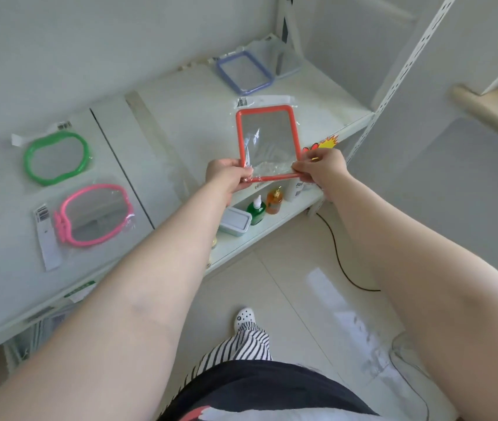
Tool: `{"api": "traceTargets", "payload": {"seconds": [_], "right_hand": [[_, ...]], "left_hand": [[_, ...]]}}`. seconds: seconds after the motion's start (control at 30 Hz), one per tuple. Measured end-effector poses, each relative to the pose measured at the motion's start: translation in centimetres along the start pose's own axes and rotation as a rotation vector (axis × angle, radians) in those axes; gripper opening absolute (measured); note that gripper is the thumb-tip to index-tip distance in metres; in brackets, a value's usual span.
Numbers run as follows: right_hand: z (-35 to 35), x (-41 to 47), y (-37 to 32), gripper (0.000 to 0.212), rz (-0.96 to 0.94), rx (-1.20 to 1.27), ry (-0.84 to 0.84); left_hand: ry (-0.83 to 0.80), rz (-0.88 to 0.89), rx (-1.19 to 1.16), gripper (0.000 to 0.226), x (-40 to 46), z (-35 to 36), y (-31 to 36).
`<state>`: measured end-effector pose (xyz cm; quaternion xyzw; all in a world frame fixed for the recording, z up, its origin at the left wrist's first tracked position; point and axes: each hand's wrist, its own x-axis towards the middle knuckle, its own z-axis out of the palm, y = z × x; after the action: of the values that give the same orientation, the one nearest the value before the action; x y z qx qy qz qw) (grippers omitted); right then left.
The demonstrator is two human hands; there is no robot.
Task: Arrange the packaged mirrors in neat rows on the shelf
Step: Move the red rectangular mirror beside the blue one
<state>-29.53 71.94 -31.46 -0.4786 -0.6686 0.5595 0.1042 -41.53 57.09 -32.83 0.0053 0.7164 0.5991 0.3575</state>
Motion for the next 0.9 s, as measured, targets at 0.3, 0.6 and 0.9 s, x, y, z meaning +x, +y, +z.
{"api": "traceTargets", "payload": {"seconds": [0.3,0.6,0.9], "right_hand": [[-1.9,8.3,-4.8,0.015,0.015,-0.007,-0.061],[0.9,17.0,-9.2,0.015,-0.089,-0.103,-0.305],[5.4,21.1,-12.1,0.018,-0.201,-0.180,-0.516]], "left_hand": [[0.022,-0.019,-0.013,0.021,6.4,3.6,5.4],[0.248,-0.075,-0.166,0.022,10.4,3.8,7.8],[0.547,-0.035,-0.258,0.033,12.2,2.7,8.3]]}}
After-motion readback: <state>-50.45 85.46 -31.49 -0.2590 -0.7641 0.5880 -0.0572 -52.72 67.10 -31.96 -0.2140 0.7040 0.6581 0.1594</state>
